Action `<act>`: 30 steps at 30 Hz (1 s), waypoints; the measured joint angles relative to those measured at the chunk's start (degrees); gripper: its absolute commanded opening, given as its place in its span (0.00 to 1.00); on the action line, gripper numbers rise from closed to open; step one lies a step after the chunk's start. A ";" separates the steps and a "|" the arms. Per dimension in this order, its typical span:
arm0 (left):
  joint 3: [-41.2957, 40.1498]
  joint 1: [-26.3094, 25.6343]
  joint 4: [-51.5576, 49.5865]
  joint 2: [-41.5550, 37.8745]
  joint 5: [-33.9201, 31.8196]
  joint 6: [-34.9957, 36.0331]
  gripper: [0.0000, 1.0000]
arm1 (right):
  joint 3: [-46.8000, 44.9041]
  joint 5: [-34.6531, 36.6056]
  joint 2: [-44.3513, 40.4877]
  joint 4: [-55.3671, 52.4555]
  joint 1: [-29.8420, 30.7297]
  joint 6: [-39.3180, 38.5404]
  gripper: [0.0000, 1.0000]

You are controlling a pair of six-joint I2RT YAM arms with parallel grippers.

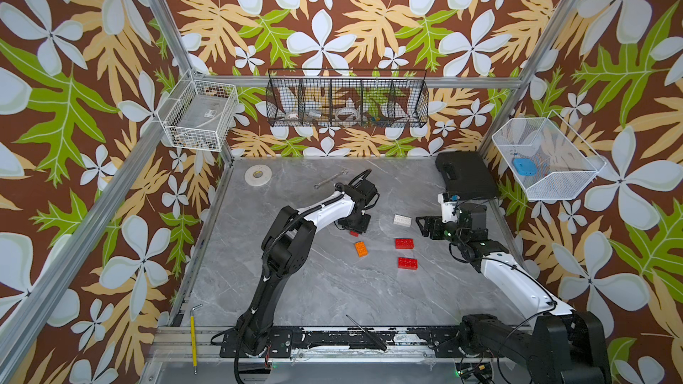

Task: Assemble a rectangle with lego
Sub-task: Place the lego brick at the center of the board.

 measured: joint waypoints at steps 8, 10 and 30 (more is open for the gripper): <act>1.49 0.00 0.35 1.14 0.17 0.61 0.18 | -0.09 0.00 0.35 0.00 0.15 0.00 0.81; 1.40 0.00 0.37 1.14 0.13 0.61 0.20 | -0.09 0.00 0.44 0.00 0.15 0.00 0.81; 3.39 -0.02 -0.11 1.90 -1.60 1.01 0.70 | -0.24 0.00 -0.24 0.04 0.15 0.00 0.83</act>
